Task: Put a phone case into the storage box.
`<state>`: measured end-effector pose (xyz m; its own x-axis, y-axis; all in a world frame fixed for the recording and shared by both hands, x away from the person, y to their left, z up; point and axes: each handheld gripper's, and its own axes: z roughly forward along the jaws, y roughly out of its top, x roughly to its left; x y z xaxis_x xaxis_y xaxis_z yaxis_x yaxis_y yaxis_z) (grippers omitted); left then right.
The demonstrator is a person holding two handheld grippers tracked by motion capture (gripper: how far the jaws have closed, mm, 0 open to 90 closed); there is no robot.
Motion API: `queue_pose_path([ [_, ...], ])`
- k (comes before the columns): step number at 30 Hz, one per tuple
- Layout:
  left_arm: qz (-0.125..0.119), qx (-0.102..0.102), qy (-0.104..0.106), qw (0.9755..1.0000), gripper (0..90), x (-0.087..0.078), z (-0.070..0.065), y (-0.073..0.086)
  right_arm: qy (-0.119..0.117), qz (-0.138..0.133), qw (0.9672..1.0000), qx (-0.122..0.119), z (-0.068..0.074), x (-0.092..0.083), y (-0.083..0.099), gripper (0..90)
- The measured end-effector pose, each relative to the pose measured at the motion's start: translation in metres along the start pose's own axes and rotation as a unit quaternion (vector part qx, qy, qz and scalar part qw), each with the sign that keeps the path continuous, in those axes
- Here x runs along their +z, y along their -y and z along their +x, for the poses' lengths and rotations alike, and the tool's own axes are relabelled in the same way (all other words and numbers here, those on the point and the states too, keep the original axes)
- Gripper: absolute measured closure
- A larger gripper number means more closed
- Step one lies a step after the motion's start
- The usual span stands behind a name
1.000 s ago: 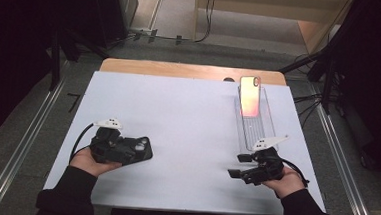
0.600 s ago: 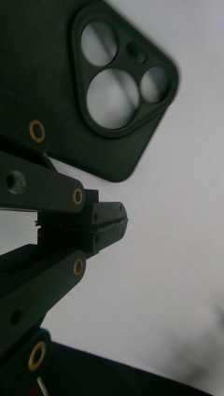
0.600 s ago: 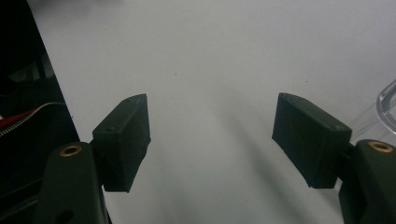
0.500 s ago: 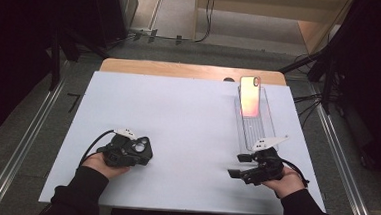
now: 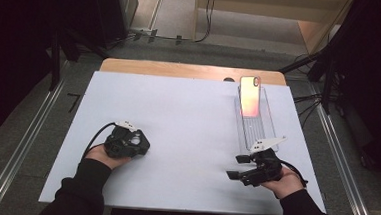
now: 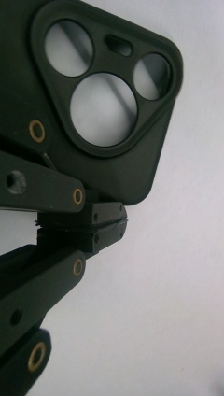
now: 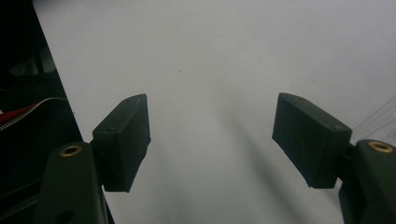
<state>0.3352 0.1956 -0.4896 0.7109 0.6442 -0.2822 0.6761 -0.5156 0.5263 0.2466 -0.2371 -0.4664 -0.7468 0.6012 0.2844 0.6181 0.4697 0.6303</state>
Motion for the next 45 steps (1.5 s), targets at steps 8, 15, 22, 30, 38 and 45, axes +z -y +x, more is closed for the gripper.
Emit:
queue_pose_path([
  [8, -0.021, -0.032, -0.007, 0.9993, 89.1, -0.001, 0.019, -0.005, 0.000, 0.002, 1.0000, -0.001, 0.001, 0.001, 0.000, 25.7],
  [15, -0.066, -0.037, 0.024, 0.9969, 74.2, -0.017, 0.012, -0.009, 0.000, -0.002, 1.0000, -0.003, 0.001, -0.001, 0.002, 25.7],
  [22, -0.092, -0.043, 0.068, 0.9924, 44.2, -0.034, 0.003, -0.002, 0.004, -0.004, 0.9999, 0.009, 0.002, -0.005, 0.006, 25.2],
  [30, -0.108, -0.025, 0.064, 0.9918, 37.3, -0.044, -0.013, 0.007, 0.008, -0.006, 0.9999, 0.012, 0.001, -0.006, 0.009, 24.8],
  [38, -0.108, -0.009, 0.065, 0.9920, 34.4, -0.049, -0.025, 0.017, 0.017, -0.009, 0.9997, 0.017, -0.003, -0.007, 0.011, 24.3],
  [45, -0.093, -0.013, 0.049, 0.9944, 34.4, -0.052, -0.028, 0.029, 0.018, 0.000, 0.9996, 0.020, -0.003, -0.007, 0.014, 24.3],
])
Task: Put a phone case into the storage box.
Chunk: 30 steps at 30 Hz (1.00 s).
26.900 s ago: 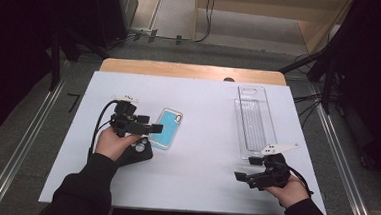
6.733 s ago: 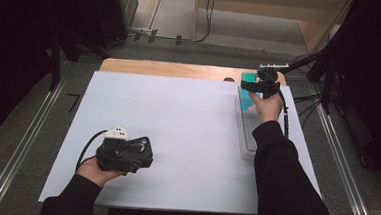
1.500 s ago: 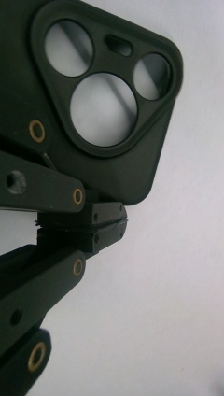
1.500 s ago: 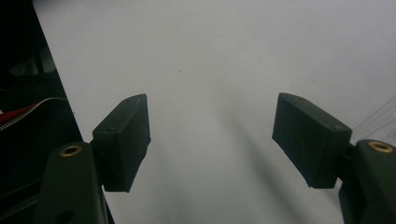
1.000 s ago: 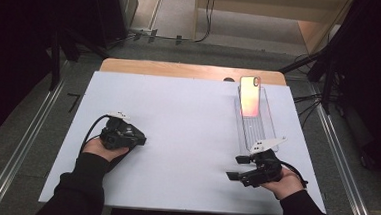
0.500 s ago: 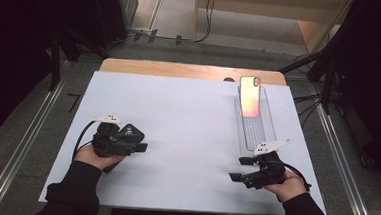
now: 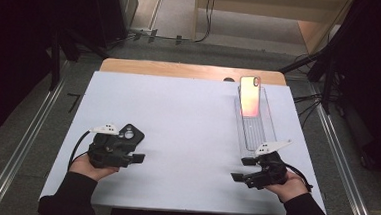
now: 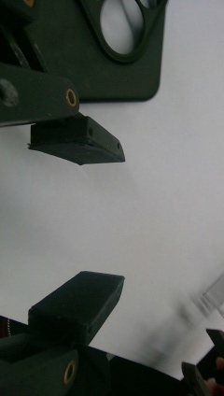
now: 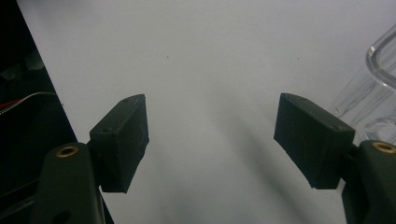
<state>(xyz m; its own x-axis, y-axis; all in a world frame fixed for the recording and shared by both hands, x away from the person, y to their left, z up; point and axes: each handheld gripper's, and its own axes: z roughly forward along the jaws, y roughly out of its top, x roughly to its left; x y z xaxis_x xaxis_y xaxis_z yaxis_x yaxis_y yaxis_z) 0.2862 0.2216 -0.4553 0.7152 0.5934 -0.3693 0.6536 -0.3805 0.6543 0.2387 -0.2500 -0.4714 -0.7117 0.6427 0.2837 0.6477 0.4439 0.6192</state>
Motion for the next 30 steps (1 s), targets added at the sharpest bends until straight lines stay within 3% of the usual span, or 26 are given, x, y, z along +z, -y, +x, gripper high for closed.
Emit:
queue_pose_path([
  [6, -0.017, 0.009, -0.012, 0.9997, 34.7, -0.004, -0.001, 0.004, 0.000, 0.000, 1.0000, 0.006, -0.001, -0.001, 0.002, 24.3],
  [9, -0.024, -0.002, -0.014, 0.9996, 37.2, -0.007, 0.000, 0.003, -0.002, 0.002, 1.0000, 0.005, 0.000, 0.000, 0.001, 24.3],
  [14, -0.037, 0.000, -0.043, 0.9984, 37.2, -0.013, 0.004, 0.001, -0.003, 0.001, 1.0000, 0.006, -0.001, 0.000, 0.001, 24.3],
  [19, -0.020, 0.016, -0.072, 0.9971, 36.9, -0.016, 0.014, -0.004, -0.003, 0.002, 1.0000, 0.005, -0.001, 0.001, 0.001, 24.3],
  [21, -0.019, 0.004, -0.079, 0.9967, 31.2, -0.016, 0.021, -0.005, -0.003, 0.002, 1.0000, 0.005, -0.001, 0.001, 0.001, 24.3],
  [23, -0.016, -0.001, -0.081, 0.9966, 30.1, -0.016, 0.026, -0.006, -0.003, 0.003, 1.0000, 0.005, -0.001, 0.001, 0.001, 24.3],
  [26, -0.008, 0.002, -0.076, 0.9970, 18.9, -0.016, 0.033, -0.006, -0.003, 0.003, 1.0000, 0.005, -0.001, 0.001, 0.001, 24.3],
  [28, 0.001, -0.005, -0.066, 0.9978, 17.9, -0.017, 0.037, -0.009, -0.003, 0.003, 1.0000, 0.006, -0.001, 0.002, 0.001, 24.3],
  [30, -0.006, -0.005, -0.059, 0.9982, 13.9, -0.018, 0.038, -0.011, -0.003, 0.004, 1.0000, 0.005, -0.001, 0.002, 0.001, 24.3],
])
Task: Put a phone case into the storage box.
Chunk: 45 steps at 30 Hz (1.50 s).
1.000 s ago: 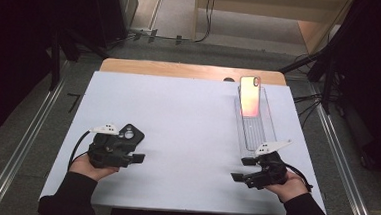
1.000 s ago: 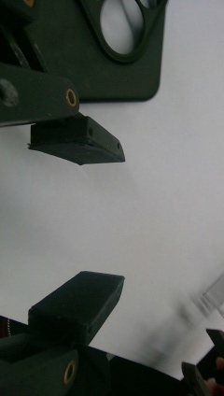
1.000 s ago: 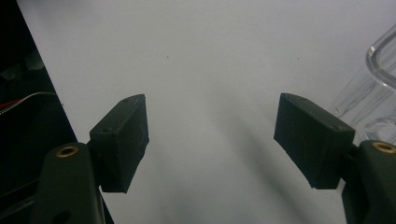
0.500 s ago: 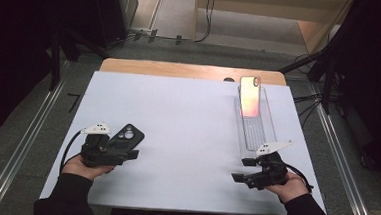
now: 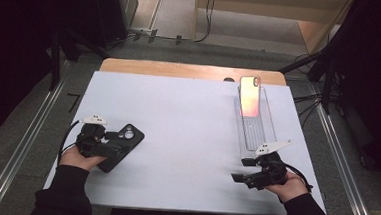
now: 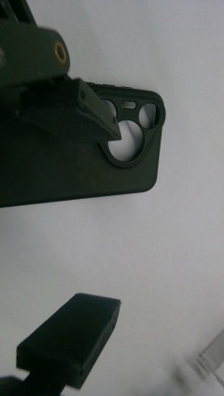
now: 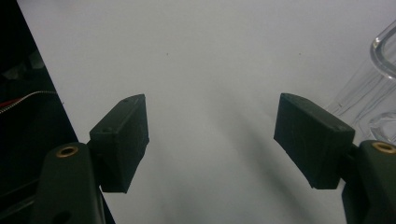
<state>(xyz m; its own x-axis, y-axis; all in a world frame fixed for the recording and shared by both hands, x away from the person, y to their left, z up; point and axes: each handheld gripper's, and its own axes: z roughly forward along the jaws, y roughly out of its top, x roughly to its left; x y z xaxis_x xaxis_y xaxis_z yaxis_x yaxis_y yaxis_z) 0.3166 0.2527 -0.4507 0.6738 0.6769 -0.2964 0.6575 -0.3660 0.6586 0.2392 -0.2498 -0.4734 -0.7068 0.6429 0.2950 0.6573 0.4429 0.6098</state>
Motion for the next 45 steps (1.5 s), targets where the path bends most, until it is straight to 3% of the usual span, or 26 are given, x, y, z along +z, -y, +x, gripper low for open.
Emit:
queue_pose_path([
  [3, -0.016, -0.007, -0.012, 0.9998, 0.0, 0.002, 0.004, -0.001, 0.000, 0.000, 1.0000, 0.001, 0.000, 0.000, 0.000, 24.3],
  [6, -0.005, -0.011, -0.004, 0.9999, 0.0, 0.006, 0.009, -0.001, 0.000, 0.000, 1.0000, 0.000, 0.000, 0.000, 0.000, 24.3],
  [11, 0.013, -0.002, -0.032, 0.9994, 0.0, 0.014, 0.018, 0.002, 0.000, 0.001, 1.0000, 0.001, 0.001, 0.000, 0.000, 24.3],
  [17, 0.030, -0.010, -0.041, 0.9987, 0.0, 0.021, 0.028, 0.004, 0.001, 0.003, 1.0000, 0.001, 0.000, 0.001, 0.000, 24.3],
  [26, 0.064, -0.008, -0.048, 0.9968, 0.0, 0.034, 0.030, 0.006, 0.001, 0.005, 1.0000, 0.002, 0.001, 0.001, 0.000, 24.3],
  [31, 0.068, 0.001, -0.058, 0.9961, 0.0, 0.036, 0.028, 0.007, 0.002, 0.005, 1.0000, 0.001, 0.001, 0.001, 0.000, 24.3],
  [37, 0.081, 0.031, -0.105, 0.9907, 0.0, 0.044, 0.017, 0.008, 0.003, 0.006, 1.0000, 0.001, 0.001, 0.001, 0.000, 24.3],
  [45, 0.094, 0.062, -0.167, 0.9795, 0.6, 0.053, 0.003, 0.011, 0.003, 0.007, 1.0000, 0.000, 0.000, 0.002, 0.000, 24.3],
])
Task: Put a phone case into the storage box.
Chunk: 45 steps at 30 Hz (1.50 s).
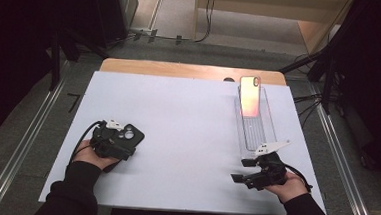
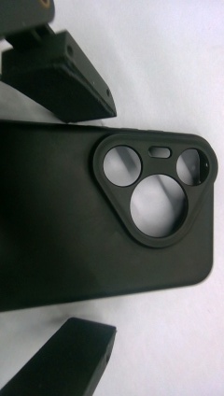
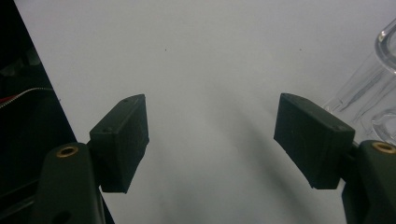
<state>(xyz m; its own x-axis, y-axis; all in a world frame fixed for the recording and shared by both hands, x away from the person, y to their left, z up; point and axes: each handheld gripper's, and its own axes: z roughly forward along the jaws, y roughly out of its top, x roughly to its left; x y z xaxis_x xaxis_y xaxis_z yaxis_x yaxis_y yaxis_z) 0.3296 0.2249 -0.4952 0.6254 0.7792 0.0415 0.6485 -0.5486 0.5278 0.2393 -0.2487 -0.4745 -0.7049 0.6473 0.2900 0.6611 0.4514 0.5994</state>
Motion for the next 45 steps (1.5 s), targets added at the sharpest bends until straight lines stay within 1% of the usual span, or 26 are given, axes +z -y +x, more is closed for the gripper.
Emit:
queue_pose_path([
  [1, -0.002, -0.006, 0.000, 1.0000, 0.6, 0.000, 0.000, 0.000, 0.000, 0.000, 1.0000, 0.000, 0.000, 0.000, 0.000, 24.3],
  [4, -0.001, -0.010, -0.004, 0.9999, 1.9, -0.001, 0.000, -0.001, 0.000, 0.000, 1.0000, 0.000, 0.000, 0.000, 0.000, 24.3],
  [6, -0.004, -0.022, -0.011, 0.9997, 6.6, -0.003, 0.001, -0.001, 0.000, 0.000, 1.0000, 0.001, 0.000, 0.000, 0.000, 24.3],
  [7, -0.004, -0.027, -0.011, 0.9996, 10.7, -0.004, 0.002, -0.001, 0.000, 0.000, 1.0000, 0.001, 0.000, 0.000, 0.000, 24.3],
  [10, 0.002, -0.026, -0.014, 0.9996, 11.9, -0.004, 0.002, -0.002, 0.000, 0.000, 1.0000, 0.000, 0.000, 0.000, 0.000, 24.4],
  [15, 0.006, -0.034, -0.018, 0.9993, 13.3, -0.004, 0.001, -0.005, -0.001, 0.000, 1.0000, 0.000, 0.001, 0.000, 0.000, 24.3],
  [18, 0.008, -0.035, -0.016, 0.9992, 13.9, -0.005, 0.002, -0.005, -0.002, -0.002, 1.0000, -0.002, 0.001, 0.000, 0.000, 24.3],
  [20, 0.002, -0.049, -0.005, 0.9988, 13.9, -0.007, 0.005, -0.006, -0.002, -0.002, 1.0000, -0.002, 0.001, 0.000, 0.000, 24.3],
  [21, -0.003, -0.051, 0.002, 0.9987, 14.1, -0.008, 0.006, -0.006, -0.002, -0.003, 1.0000, -0.002, 0.001, 0.000, 0.000, 24.3],
  [22, -0.010, -0.058, 0.003, 0.9983, 14.2, -0.010, 0.006, -0.007, -0.002, -0.006, 1.0000, -0.003, 0.001, -0.001, 0.000, 24.0],
  [26, -0.026, -0.066, 0.015, 0.9974, 14.5, -0.019, 0.008, -0.010, 0.001, -0.013, 0.9999, -0.006, 0.001, -0.001, 0.000, 23.5],
  [31, -0.047, -0.062, 0.030, 0.9965, 14.8, -0.032, 0.005, -0.017, 0.003, -0.024, 0.9997, -0.006, 0.001, -0.003, -0.001, 23.0],
  [32, -0.052, -0.065, 0.033, 0.9960, 14.8, -0.034, 0.003, -0.019, 0.004, -0.032, 0.9994, -0.010, 0.001, -0.003, -0.001, 23.0],
  [34, -0.057, -0.060, 0.044, 0.9956, 14.8, -0.039, 0.001, -0.022, 0.002, -0.044, 0.9989, -0.018, 0.003, -0.004, -0.001, 22.9],
  [35, -0.059, -0.061, 0.046, 0.9953, 14.8, -0.040, -0.001, -0.023, 0.004, -0.051, 0.9984, -0.024, 0.003, -0.004, -0.001, 22.9],
  [37, -0.068, -0.062, 0.056, 0.9942, 14.8, -0.042, -0.006, -0.027, 0.002, -0.059, 0.9978, -0.030, 0.005, -0.004, -0.002, 22.9],
  [38, -0.067, -0.058, 0.059, 0.9943, 14.8, -0.043, -0.007, -0.029, -0.001, -0.060, 0.9978, -0.029, 0.005, -0.004, -0.002, 22.8],
  [40, -0.071, -0.055, 0.069, 0.9936, 14.8, -0.045, -0.012, -0.032, -0.001, -0.058, 0.9980, -0.027, 0.005, -0.004, -0.003, 22.5],
  [42, -0.075, -0.054, 0.077, 0.9928, 14.7, -0.046, -0.016, -0.035, -0.005, -0.055, 0.9983, -0.020, 0.005, -0.004, -0.004, 22.0],
  [43, -0.078, -0.053, 0.081, 0.9923, 14.7, -0.046, -0.020, -0.037, -0.007, -0.054, 0.9983, -0.021, 0.005, -0.004, -0.004, 21.7],
  [45, -0.078, -0.045, 0.087, 0.9922, 14.7, -0.046, -0.025, -0.040, -0.009, -0.048, 0.9987, -0.013, 0.005, -0.003, -0.006, 21.4],
])
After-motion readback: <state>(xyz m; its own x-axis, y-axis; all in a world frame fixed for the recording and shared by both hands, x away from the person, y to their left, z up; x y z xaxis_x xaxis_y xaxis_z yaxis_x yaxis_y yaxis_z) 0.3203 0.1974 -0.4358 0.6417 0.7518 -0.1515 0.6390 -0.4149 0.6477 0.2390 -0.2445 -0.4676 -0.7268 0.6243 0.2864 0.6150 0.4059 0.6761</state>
